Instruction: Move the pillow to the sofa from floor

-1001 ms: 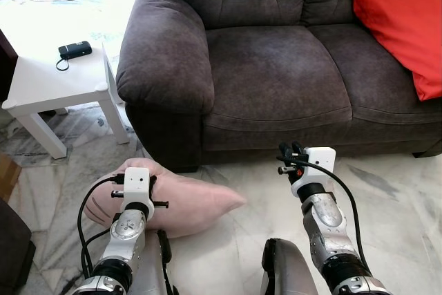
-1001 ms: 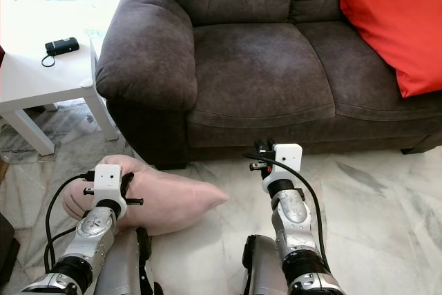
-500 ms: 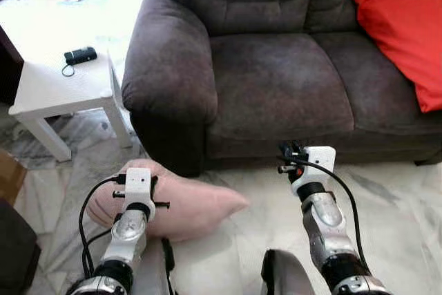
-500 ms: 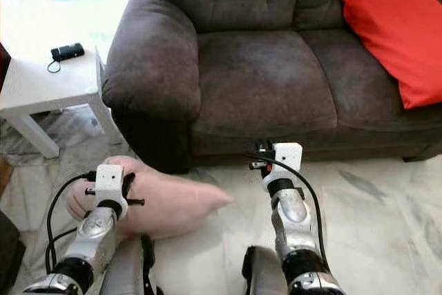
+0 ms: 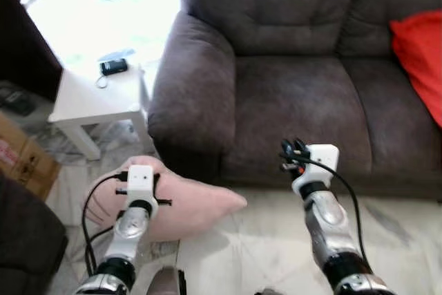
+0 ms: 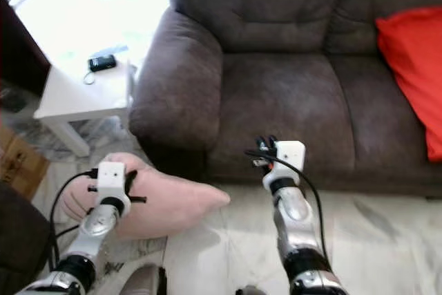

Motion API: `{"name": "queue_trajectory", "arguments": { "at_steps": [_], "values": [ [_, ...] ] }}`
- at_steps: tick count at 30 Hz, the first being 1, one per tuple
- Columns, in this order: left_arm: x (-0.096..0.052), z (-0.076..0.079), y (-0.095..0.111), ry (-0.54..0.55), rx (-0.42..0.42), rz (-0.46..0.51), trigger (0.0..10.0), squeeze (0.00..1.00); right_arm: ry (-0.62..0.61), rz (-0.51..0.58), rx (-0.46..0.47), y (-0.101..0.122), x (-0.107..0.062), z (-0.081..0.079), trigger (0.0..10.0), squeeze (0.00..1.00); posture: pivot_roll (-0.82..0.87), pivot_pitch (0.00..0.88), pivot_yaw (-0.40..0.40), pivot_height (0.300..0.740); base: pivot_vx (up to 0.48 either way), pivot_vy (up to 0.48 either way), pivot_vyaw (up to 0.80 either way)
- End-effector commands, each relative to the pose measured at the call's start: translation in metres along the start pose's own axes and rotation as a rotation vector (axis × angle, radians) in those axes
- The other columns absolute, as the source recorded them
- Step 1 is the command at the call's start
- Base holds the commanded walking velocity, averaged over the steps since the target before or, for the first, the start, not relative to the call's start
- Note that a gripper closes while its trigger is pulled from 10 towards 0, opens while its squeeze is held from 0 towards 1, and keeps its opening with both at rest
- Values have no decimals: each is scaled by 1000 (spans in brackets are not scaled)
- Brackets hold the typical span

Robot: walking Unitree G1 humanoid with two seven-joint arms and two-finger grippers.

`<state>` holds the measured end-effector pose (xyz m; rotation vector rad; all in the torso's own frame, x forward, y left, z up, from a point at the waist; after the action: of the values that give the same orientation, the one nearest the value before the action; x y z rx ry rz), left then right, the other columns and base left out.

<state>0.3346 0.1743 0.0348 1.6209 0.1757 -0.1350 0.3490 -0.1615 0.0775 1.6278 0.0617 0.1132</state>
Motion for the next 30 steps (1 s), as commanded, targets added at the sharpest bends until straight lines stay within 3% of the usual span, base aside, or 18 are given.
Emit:
{"name": "queue_trajectory", "arguments": {
  "at_steps": [1,11,20,30],
  "values": [
    [3,-5,17,6,18,78,10000,0,14,1,10,-1,0,-7,10000,0,-7,108,-36,740,0,0,0],
    [3,-3,22,-17,32,103,10000,0,11,0,10,-2,0,-7,10000,0,-4,107,-34,740,0,0,0],
    [2,3,43,-85,77,183,10000,0,13,-4,11,-2,1,-8,10000,0,9,104,-34,740,0,0,0],
    [-16,6,71,-195,100,265,10000,0,69,-35,-1,-7,-2,-9,10000,0,21,85,-35,740,0,0,0]
  ]
}}
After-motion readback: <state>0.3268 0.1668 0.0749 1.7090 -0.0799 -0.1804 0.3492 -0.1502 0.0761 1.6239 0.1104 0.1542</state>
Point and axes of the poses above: a point about 5 cm out from each wrist's last joint towards the gripper, its own x axis pointing out of the wrist towards the gripper, its own y axis along the axis of the wrist's last joint, z = x × y, the point moved 2 cm from there along x, pointing out of the wrist towards the gripper, and after that the axes turned 1 degree about -x, right-handed, at the moved point
